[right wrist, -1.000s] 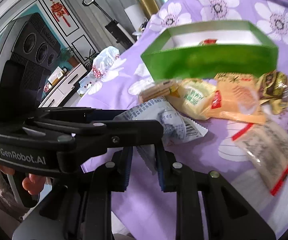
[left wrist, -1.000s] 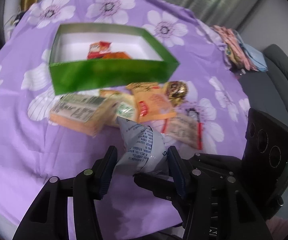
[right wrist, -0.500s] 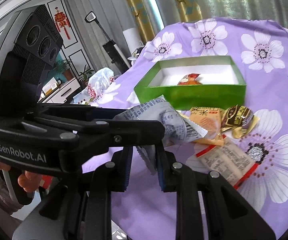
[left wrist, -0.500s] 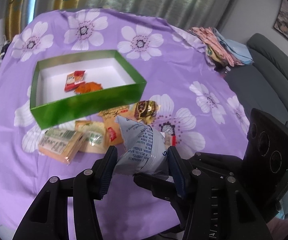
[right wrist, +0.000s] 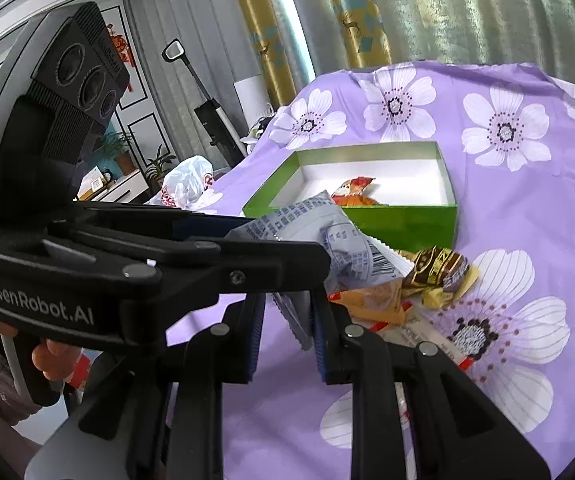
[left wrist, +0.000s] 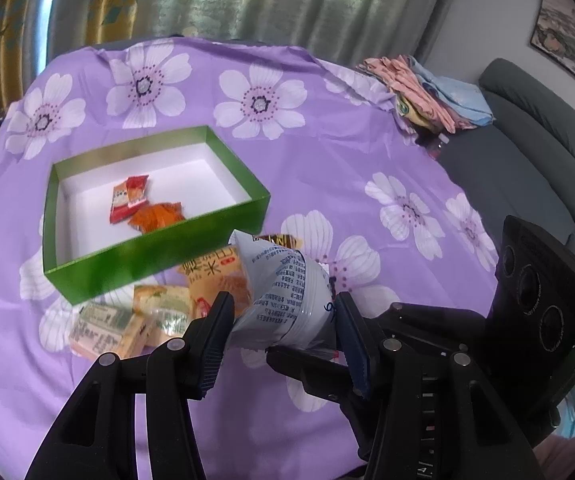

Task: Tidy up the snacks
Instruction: 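Lift the white packet with the left tool and carry it over the box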

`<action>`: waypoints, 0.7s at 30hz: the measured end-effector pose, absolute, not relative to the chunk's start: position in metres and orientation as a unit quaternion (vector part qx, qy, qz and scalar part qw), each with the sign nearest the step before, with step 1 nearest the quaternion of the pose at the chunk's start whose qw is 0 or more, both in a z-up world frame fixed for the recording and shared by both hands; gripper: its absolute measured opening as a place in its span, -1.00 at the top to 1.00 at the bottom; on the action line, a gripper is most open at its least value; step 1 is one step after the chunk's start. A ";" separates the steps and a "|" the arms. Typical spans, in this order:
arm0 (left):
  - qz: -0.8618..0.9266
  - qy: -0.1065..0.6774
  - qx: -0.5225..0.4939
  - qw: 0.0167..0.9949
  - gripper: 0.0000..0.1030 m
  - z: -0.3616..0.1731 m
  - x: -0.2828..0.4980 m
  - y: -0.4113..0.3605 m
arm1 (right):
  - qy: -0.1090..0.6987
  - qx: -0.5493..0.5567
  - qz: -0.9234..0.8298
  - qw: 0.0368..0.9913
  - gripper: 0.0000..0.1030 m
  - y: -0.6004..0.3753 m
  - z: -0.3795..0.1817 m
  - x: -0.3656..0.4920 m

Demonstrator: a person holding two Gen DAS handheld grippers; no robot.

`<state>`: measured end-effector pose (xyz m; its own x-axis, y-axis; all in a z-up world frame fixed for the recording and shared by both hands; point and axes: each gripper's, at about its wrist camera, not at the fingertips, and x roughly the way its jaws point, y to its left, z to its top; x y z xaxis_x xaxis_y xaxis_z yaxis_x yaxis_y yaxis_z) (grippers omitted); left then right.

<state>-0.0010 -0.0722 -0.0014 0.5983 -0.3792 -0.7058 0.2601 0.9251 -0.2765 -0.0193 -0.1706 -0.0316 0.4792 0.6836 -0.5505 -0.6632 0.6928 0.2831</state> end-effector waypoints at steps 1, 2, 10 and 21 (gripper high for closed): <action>-0.180 0.409 -0.072 0.892 -0.01 -0.001 0.001 -0.072 | 0.325 0.014 0.391 0.861 0.56 -0.171 -0.031 -0.017; -0.180 0.408 -0.072 0.892 -0.01 0.000 0.003 -0.071 | 0.324 0.013 0.391 0.861 0.56 -0.171 -0.030 -0.015; -0.180 0.403 -0.072 0.895 -0.01 0.005 0.023 -0.066 | 0.314 0.004 0.391 0.865 0.56 -0.167 -0.024 0.006; -0.170 0.396 -0.077 0.899 -0.01 0.013 0.060 -0.045 | 0.304 0.000 0.395 0.867 0.56 -0.153 -0.016 0.044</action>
<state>0.0601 -0.0447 0.0125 0.6278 -0.3674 -0.6862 0.2446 0.9300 -0.2742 0.0437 -0.1529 -0.0164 0.5036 0.6846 -0.5270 -0.6844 0.6884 0.2403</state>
